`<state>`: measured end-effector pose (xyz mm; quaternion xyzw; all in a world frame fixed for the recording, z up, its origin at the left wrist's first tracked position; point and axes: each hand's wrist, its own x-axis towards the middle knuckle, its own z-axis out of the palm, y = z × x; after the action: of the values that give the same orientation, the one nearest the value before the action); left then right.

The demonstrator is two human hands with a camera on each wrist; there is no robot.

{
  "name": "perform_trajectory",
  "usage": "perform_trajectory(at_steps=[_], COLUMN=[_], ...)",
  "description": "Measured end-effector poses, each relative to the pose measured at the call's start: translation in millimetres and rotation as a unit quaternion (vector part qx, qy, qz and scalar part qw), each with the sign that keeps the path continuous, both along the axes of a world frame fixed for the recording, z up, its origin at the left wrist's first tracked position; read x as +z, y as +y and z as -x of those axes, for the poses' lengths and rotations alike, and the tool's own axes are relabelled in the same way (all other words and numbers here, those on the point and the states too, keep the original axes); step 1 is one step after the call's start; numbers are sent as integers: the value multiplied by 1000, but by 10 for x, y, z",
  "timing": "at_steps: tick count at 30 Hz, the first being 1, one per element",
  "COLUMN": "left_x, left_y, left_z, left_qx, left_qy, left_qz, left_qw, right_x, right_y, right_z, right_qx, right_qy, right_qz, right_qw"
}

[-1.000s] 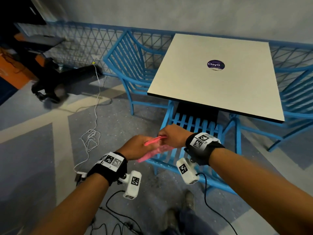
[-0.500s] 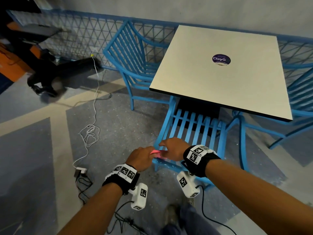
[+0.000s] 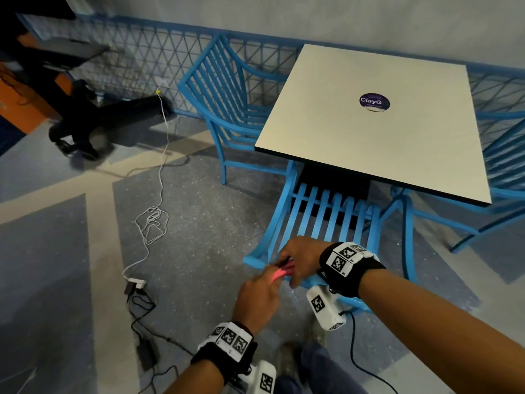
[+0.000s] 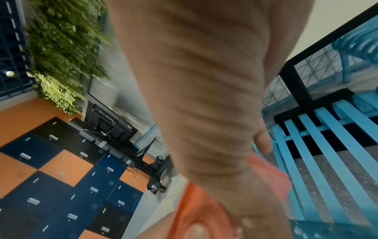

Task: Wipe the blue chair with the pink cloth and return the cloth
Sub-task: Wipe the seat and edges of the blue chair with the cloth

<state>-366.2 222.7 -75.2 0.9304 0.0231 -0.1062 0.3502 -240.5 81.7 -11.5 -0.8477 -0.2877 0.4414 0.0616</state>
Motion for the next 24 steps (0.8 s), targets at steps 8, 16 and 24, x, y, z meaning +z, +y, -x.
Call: perform_trajectory(at_steps=[8,16,24], left_x=[227,41,240], left_y=[569,123,-215], left_z=[-167,40,211], left_qx=[117,42,-23], left_qy=[-94,26,22], left_qz=[-40,-97,29], left_qw=[988,994,999], right_x=[254,117,135], right_y=[-127,-141,-160], right_z=[-44,103,90], right_qx=[-91,-127,-128], right_qy=[-79,-65,-52], right_qz=[-32,-8,-10], right_qw=[992,990,990])
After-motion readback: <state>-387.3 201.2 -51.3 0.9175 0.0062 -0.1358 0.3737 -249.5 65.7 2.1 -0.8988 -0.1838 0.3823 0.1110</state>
